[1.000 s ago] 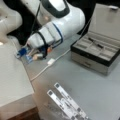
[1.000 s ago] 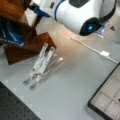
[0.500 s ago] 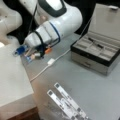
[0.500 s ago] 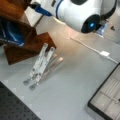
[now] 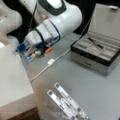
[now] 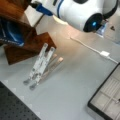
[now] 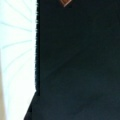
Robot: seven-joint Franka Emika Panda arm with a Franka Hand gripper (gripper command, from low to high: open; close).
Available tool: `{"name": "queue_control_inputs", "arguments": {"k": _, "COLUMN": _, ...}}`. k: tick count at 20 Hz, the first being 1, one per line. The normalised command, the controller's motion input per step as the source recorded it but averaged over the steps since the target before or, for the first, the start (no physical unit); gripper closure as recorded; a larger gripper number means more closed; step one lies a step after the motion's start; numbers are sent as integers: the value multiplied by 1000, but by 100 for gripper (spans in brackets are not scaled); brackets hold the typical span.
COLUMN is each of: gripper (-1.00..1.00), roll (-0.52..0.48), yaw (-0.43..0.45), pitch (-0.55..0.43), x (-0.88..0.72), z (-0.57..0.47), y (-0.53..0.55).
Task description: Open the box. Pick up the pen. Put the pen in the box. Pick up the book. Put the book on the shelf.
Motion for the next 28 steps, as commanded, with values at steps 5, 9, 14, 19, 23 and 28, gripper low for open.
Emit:
{"name": "queue_control_inputs", "arguments": {"k": 5, "gripper": -100, "roll": 187, "yaw": 60, "pitch": -36, "x": -115, "z": 13, "y": 192}}
{"name": "queue_control_inputs", "arguments": {"k": 9, "gripper": -100, "roll": 247, "yaw": -105, "pitch": -73, "x": -38, "z": 6, "y": 361}}
{"name": "queue_control_inputs", "arguments": {"k": 14, "gripper": -100, "roll": 302, "yaw": -261, "pitch": -106, "x": 112, "z": 65, "y": 365}}
{"name": "queue_control_inputs", "arguments": {"k": 19, "gripper": -100, "roll": 376, "yaw": -411, "pitch": -162, "x": 327, "z": 5, "y": 392}}
{"name": "queue_control_inputs", "arguments": {"k": 23, "gripper": -100, "roll": 429, "yaw": -477, "pitch": -189, "x": 457, "z": -158, "y": 424}}
{"name": "queue_control_inputs", "arguments": {"k": 28, "gripper": -100, "roll": 596, "yaw": -459, "pitch": -171, "x": 465, "z": -225, "y": 383}}
